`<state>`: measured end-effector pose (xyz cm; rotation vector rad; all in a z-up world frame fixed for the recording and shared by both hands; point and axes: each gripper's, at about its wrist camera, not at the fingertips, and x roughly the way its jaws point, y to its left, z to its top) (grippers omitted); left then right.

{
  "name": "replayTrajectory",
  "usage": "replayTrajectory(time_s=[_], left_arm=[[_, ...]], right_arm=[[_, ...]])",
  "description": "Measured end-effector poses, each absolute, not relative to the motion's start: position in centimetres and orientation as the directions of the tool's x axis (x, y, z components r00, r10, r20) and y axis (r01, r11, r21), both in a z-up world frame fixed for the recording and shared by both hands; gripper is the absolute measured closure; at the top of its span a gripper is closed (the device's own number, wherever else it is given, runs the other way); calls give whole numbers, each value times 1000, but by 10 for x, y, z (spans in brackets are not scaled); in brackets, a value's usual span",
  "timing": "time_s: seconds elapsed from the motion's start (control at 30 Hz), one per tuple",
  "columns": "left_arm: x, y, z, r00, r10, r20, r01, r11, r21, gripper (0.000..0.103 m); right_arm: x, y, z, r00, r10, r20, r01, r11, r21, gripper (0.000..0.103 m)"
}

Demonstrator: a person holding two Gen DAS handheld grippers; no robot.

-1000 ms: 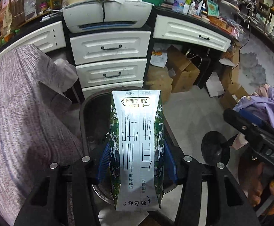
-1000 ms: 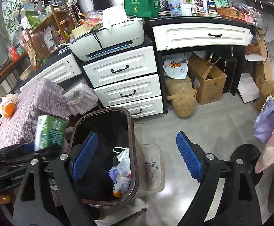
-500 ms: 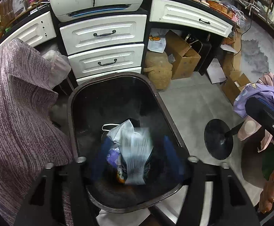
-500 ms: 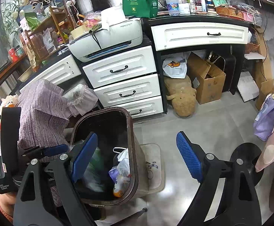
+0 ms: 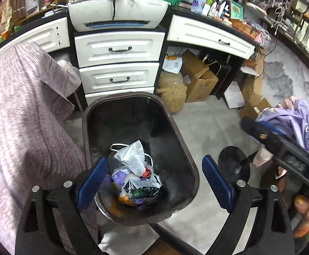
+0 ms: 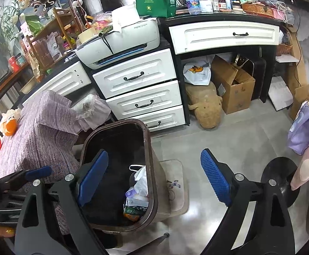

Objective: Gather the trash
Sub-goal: 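Move both grippers back from the bin to the table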

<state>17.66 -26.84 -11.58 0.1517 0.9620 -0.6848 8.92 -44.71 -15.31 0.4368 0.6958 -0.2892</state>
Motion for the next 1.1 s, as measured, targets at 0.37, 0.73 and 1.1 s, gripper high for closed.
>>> replayTrajectory(time_s=[0.37,0.73,1.1], left_arm=[[155,-229,-74,492,-490,-720,593,794,-135,8],[157,-152,-56,593,-412,-692,503,861,-82,6],[181,-50,-48,670,-298,-680,320,942,-98,6]], right_arm=[[96,-426,-143,747,-84,-659,344,898,276,15],[128,-357,-108,781,51,-622,120,966,230,15],[178,-273,-78,751,258,-608,-132,961,245,15]])
